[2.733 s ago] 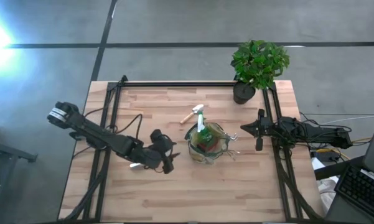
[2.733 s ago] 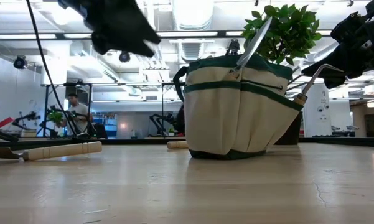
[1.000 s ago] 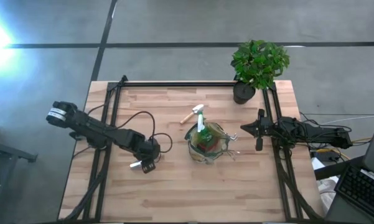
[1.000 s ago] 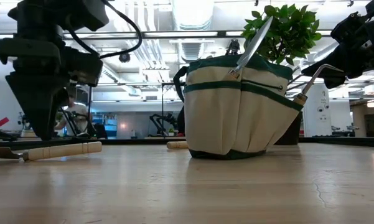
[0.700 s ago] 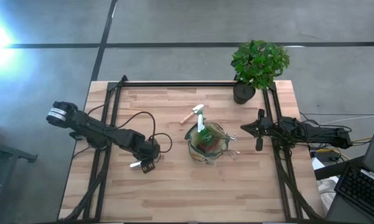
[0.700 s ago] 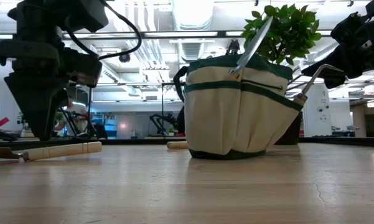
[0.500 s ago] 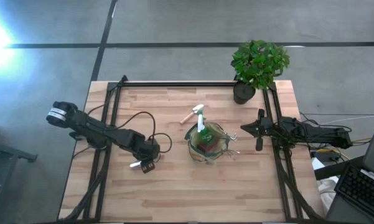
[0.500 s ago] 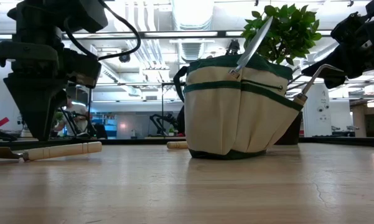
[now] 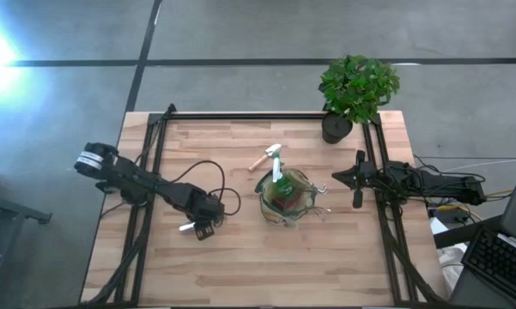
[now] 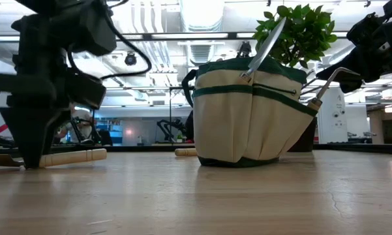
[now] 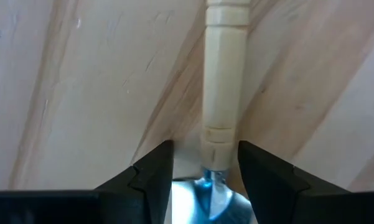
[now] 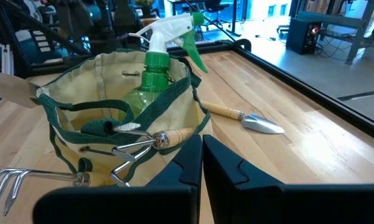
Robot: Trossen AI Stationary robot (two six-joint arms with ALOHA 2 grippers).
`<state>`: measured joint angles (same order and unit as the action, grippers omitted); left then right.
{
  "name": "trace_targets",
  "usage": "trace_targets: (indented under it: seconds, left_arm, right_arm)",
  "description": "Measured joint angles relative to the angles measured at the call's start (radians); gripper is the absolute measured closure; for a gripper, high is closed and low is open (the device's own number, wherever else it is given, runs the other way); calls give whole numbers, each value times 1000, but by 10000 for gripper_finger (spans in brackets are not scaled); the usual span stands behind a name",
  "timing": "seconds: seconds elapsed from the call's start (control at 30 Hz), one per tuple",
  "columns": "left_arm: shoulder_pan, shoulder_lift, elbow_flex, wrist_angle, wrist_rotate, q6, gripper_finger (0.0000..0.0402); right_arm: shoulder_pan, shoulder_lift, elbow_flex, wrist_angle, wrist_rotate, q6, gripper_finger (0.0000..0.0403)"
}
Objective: Pick & Place Garden tools in Gardening bag
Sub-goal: Put the bottom brown trowel into the green gardening bag
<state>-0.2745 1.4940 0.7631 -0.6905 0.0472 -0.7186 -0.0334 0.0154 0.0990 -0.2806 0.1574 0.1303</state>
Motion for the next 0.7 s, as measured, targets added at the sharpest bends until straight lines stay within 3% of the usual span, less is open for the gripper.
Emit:
trace_targets:
  seconds: [0.7]
  left_arm:
    - [-2,43,5,23,-52,50,219]
  right_arm:
    - [0,0,0,0,0,0,394]
